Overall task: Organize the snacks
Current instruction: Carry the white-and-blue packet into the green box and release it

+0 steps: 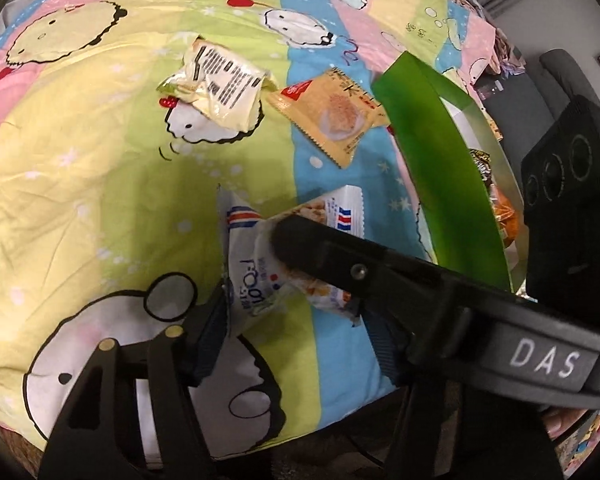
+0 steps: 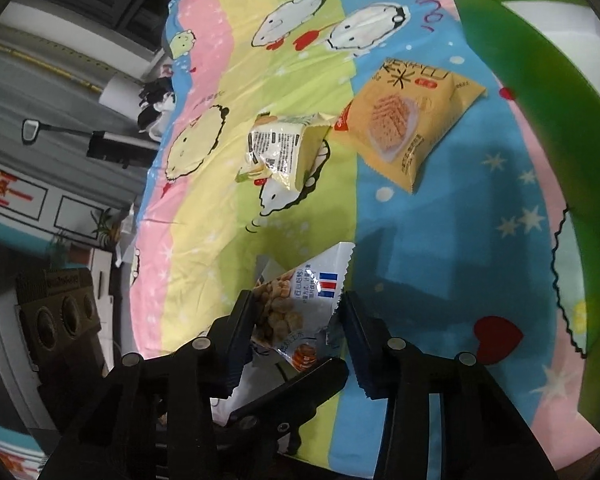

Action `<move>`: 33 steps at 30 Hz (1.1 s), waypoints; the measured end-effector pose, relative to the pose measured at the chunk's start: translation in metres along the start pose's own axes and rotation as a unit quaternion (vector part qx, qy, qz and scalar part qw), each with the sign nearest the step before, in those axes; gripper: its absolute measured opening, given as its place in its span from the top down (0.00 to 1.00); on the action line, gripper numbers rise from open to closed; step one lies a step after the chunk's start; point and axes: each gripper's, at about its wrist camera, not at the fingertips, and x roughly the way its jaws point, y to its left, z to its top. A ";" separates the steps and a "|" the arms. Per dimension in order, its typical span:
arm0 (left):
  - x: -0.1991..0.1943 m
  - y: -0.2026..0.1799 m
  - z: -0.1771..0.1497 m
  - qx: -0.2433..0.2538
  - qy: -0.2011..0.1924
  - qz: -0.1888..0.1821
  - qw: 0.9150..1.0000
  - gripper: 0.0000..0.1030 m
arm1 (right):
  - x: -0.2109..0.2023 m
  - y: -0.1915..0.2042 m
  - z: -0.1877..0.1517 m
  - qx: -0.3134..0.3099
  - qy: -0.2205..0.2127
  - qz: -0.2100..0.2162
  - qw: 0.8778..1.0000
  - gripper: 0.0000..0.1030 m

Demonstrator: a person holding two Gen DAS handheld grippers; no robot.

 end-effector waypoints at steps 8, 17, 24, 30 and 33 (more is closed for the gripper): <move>-0.028 -0.043 0.012 0.056 -0.057 -0.001 0.997 0.41 | -0.050 0.011 0.007 -0.017 -0.070 0.012 0.997 0.55; -0.032 -0.114 0.045 0.141 -0.101 -0.024 0.985 0.42 | -0.126 -0.009 0.031 -0.019 -0.169 0.003 0.985 0.55; -0.006 -0.160 0.076 0.187 -0.098 -0.036 0.977 0.42 | -0.160 -0.051 0.053 0.010 -0.215 -0.002 0.977 0.55; 0.020 -0.189 0.097 0.203 -0.085 -0.053 0.974 0.43 | -0.174 -0.086 0.075 0.030 -0.227 -0.015 0.973 0.55; 0.038 -0.199 0.105 0.208 -0.069 -0.057 0.974 0.43 | -0.176 -0.104 0.083 0.045 -0.228 -0.022 0.972 0.55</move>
